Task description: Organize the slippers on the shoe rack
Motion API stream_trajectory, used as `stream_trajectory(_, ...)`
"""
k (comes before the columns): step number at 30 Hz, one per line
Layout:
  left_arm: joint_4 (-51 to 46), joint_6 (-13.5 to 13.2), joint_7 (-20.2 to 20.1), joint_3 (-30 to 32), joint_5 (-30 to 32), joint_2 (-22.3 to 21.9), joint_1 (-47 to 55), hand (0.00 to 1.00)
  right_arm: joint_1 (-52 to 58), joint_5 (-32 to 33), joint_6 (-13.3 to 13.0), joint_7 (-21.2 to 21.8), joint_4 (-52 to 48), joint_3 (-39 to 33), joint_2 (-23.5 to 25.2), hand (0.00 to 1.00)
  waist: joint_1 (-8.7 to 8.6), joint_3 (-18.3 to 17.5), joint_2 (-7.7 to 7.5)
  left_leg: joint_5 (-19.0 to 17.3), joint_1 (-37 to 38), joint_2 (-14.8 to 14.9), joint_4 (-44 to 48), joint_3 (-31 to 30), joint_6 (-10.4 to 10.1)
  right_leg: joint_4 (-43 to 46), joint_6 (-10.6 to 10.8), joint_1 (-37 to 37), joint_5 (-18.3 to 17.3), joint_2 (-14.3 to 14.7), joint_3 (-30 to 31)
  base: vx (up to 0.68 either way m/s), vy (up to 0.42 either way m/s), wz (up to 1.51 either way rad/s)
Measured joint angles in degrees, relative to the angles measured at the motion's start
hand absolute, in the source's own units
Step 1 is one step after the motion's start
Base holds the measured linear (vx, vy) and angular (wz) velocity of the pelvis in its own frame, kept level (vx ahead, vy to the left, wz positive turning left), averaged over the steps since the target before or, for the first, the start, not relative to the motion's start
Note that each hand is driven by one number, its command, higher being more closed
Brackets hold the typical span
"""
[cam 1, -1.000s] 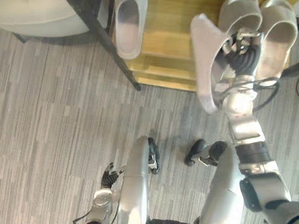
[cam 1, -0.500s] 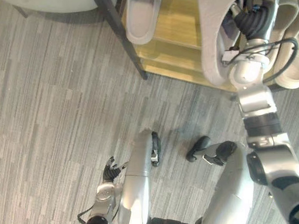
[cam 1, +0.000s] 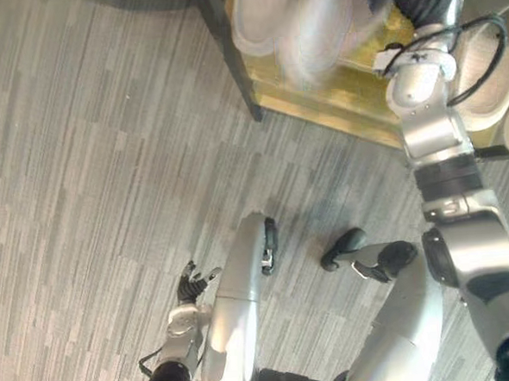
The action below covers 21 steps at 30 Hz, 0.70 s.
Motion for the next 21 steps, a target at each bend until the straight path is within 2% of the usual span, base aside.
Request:
stream_trajectory(1,0.01,0.00,0.01,0.00,-0.08,-0.02,-0.01,0.00,-0.17,-0.32,0.05,-0.02,0.18,0.00,0.00,0.00,0.04,0.00,0.00,0.00,-0.02,0.00,-0.01,-0.02,0.00,0.00,0.01,0.00,0.00,0.00,-0.02,-0.04,-0.010,0.01)
stream_trajectory(9,0.35,-0.18,0.98,-0.05,-1.74,-0.89,-1.61,0.00,-6.19,-1.34,1.28,-1.24,6.39,2.56,-0.14,0.00,1.29,0.00,-0.01,1.17,-1.16,-0.93,-1.41,-0.69,-0.87,-0.57,0.02,-0.47,-0.01,-0.89,-1.14,-0.04,-0.016,0.07)
stream_trajectory(21,0.51,-0.48,1.00,-0.03,-2.81,-1.05,-1.61,0.00,-6.74,-1.31,1.33,-1.08,8.20,4.84,-1.69,0.00,1.45,0.02,-0.04,1.45,-1.19,-1.00,-1.82,-0.81,-0.93,-0.76,0.01,-0.44,-0.01,-1.00,-1.40,-0.04,-0.010,0.01)
